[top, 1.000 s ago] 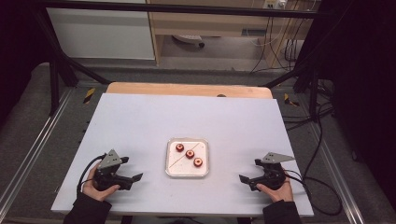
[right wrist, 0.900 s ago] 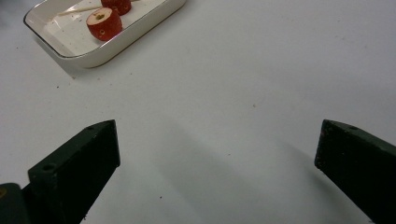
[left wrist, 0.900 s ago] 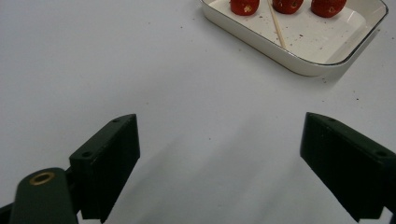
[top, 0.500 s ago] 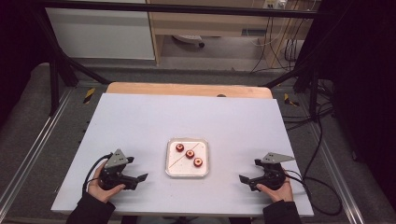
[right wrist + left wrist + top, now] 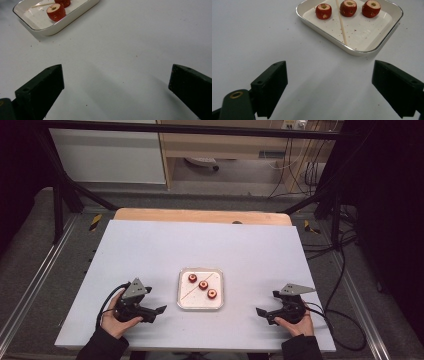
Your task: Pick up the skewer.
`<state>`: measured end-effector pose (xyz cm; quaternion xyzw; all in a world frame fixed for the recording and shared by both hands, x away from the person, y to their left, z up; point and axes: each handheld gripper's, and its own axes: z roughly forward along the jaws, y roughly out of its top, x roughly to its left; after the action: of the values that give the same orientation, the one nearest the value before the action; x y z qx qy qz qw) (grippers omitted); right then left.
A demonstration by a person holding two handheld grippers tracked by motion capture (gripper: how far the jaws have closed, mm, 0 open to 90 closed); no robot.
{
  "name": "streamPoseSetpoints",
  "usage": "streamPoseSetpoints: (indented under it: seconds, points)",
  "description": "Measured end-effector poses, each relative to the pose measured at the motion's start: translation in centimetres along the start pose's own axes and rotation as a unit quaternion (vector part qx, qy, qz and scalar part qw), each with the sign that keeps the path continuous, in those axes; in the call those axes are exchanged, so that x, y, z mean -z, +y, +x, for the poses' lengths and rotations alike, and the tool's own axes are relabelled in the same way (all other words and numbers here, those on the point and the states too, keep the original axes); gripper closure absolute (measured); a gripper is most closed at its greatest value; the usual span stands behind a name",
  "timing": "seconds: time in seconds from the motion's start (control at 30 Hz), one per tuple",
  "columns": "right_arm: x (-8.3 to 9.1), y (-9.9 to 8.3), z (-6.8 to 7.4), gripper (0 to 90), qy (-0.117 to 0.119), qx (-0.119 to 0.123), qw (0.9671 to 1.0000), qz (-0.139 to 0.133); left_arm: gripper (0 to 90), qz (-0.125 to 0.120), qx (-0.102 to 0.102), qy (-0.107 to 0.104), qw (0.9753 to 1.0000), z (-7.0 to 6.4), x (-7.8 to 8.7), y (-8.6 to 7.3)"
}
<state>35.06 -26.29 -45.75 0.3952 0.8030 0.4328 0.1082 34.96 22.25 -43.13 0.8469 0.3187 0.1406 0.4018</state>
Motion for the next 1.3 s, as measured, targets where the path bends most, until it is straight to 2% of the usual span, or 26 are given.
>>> streamPoseSetpoints:
  seconds: [0.27, 0.57, 0.83, 1.0, 1.03, 1.07, 1.17, 1.2, 1.3]
  points:
    - [0.0, 0.0, 0.0, 0.6, 0.001, 0.002, 1.0, 0.0, 14.1, 0.002, -0.009, -0.006, 0.9999, -0.8, -1.0, 1.7]
    - [0.0, 0.0, 0.0, 0.7, 0.003, 0.001, 1.0, 0.0, 15.6, 0.019, -0.02, -0.009, 0.9996, -1.8, -2.8, 3.8]
    - [0.0, 0.0, 0.0, 0.8, 0.004, 0.002, 1.0, 0.0, 22.0, 0.034, -0.021, -0.007, 0.9992, -2.6, -4.9, 5.4]
    - [0.0, 0.0, 0.0, 0.8, 0.006, 0.0, 1.0, 0.001, 30.3, 0.051, -0.019, 0.001, 0.9985, -2.8, -6.4, 6.2]
    - [0.0, 0.0, 0.0, 0.8, 0.005, 0.001, 1.0, 0.001, 35.8, 0.053, -0.018, 0.003, 0.9984, -2.8, -6.6, 6.3]
    - [0.0, 0.0, 0.0, 0.8, 0.005, 0.001, 1.0, 0.001, 35.8, 0.054, -0.016, 0.003, 0.9984, -2.8, -6.8, 6.3]
    - [0.0, 0.0, 0.0, 0.8, 0.006, 0.0, 1.0, 0.003, 46.1, 0.059, -0.013, 0.005, 0.9981, -2.8, -7.5, 6.5]
    - [0.0, 0.0, 0.0, 0.8, 0.007, -0.001, 1.0, 0.002, 53.3, 0.061, -0.014, 0.005, 0.998, -2.8, -7.6, 6.5]
    - [0.0, 0.0, 0.0, 0.8, 0.005, 0.002, 1.0, 0.001, 57.8, 0.071, -0.019, 0.004, 0.9973, -2.9, -8.0, 6.3]
